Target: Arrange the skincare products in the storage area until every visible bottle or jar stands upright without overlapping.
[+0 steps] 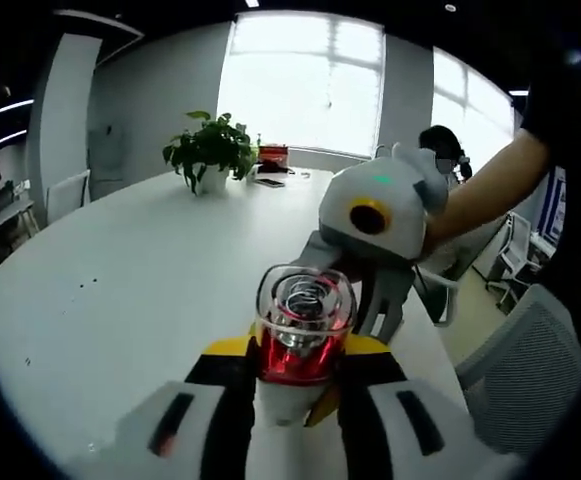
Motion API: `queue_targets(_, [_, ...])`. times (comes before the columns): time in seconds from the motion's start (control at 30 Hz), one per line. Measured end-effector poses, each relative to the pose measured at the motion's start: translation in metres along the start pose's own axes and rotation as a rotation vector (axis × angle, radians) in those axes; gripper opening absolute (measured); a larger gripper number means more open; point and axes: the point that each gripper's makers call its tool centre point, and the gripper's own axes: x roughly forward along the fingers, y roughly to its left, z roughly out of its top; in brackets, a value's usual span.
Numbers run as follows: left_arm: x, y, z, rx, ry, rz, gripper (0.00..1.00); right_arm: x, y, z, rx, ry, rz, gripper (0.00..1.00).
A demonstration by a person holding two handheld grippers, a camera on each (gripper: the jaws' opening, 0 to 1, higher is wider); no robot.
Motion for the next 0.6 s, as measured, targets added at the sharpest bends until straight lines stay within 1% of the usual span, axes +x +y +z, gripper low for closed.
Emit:
queue_targets(0.1, [0.0,-0.002,0.002,-0.022,0.0,0.011,0.3,0.0,0.0,-0.001,0.045,0.011,0.001,0.34])
queue_targets(0.17, [-0.001,-0.002,0.002,-0.031,-0.003,0.013,0.3,0.0,0.0,0.0,0.054,0.021,0.0,0.34])
queue_targets(0.23, [-0.002,-0.001,0.002,-0.035,-0.006,0.017,0.31,-0.001,0.001,0.002,0.071,0.015,-0.003,0.35])
queue_targets(0.3, [-0.003,0.0,0.003,-0.042,-0.009,0.022,0.31,-0.001,0.002,0.0,0.067,0.019,-0.005,0.37])
queue_targets(0.37, [-0.005,0.001,0.006,-0.05,-0.02,0.029,0.33,-0.001,0.004,-0.002,0.068,0.028,-0.004,0.4])
queue_targets(0.4, [-0.007,0.002,0.008,-0.053,-0.028,0.037,0.35,-0.001,0.006,-0.002,0.076,0.021,0.005,0.42])
queue_targets(0.47, [-0.009,0.004,0.011,-0.058,-0.037,0.045,0.38,-0.001,0.009,-0.001,0.089,0.012,0.006,0.48])
queue_targets(0.6, [-0.012,0.005,0.007,-0.061,-0.026,0.057,0.42,-0.004,0.01,0.002,0.111,-0.002,-0.01,0.51])
